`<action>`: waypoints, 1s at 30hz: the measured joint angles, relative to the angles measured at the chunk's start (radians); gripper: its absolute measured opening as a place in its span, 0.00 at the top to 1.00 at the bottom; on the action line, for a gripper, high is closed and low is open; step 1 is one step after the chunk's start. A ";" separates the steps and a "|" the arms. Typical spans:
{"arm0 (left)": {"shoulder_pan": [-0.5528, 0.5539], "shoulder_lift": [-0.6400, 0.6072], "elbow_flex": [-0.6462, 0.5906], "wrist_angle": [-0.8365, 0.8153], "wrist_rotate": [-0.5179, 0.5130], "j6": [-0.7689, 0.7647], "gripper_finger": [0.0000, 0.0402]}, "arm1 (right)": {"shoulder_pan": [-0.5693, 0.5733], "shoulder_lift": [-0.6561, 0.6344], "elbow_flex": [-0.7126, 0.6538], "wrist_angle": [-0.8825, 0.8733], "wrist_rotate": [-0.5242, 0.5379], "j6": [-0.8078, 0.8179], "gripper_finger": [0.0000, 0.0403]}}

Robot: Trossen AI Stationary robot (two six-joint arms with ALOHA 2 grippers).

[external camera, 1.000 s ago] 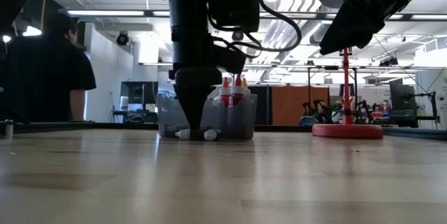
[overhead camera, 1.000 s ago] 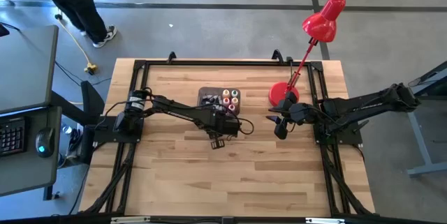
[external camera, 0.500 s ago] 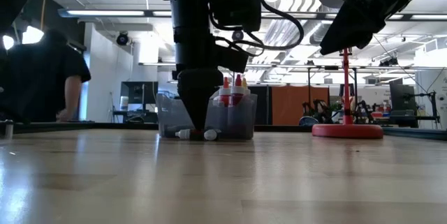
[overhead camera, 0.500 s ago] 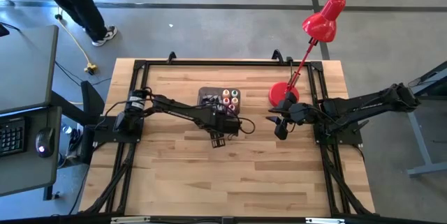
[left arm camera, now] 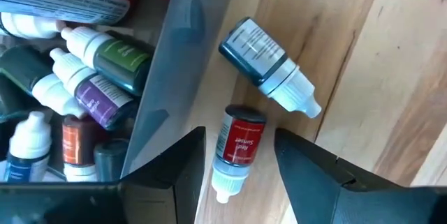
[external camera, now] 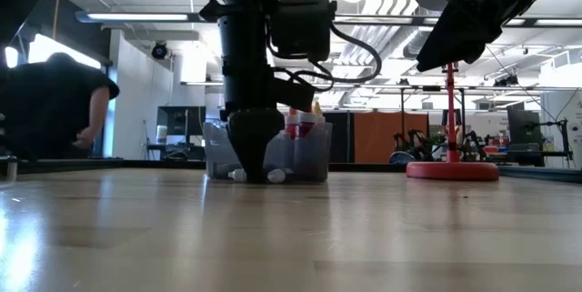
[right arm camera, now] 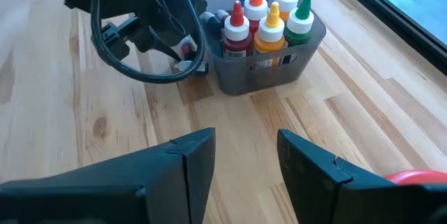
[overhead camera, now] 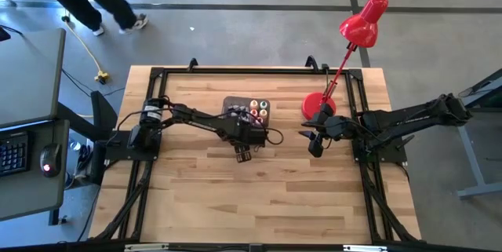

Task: Pick & Place food coloring
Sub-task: Put the small red food coloring bottle into the black bin

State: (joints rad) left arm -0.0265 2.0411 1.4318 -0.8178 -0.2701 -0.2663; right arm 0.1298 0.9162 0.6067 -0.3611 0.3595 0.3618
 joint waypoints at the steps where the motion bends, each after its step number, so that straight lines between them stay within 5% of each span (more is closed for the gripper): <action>1: 0.000 0.000 0.000 0.001 0.007 0.001 0.57 | 0.000 0.000 0.000 0.000 0.000 0.000 0.63; 22: 0.003 0.003 -0.002 0.033 0.120 0.079 0.58 | 0.000 0.000 0.000 0.000 -0.012 0.008 0.63; 30: 0.002 0.004 -0.002 0.030 0.141 0.087 0.78 | 0.000 0.000 0.000 0.000 -0.037 0.008 0.63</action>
State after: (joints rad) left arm -0.0250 2.0453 1.4293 -0.7882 -0.1295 -0.1791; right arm 0.1299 0.9165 0.6067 -0.3614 0.3224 0.3698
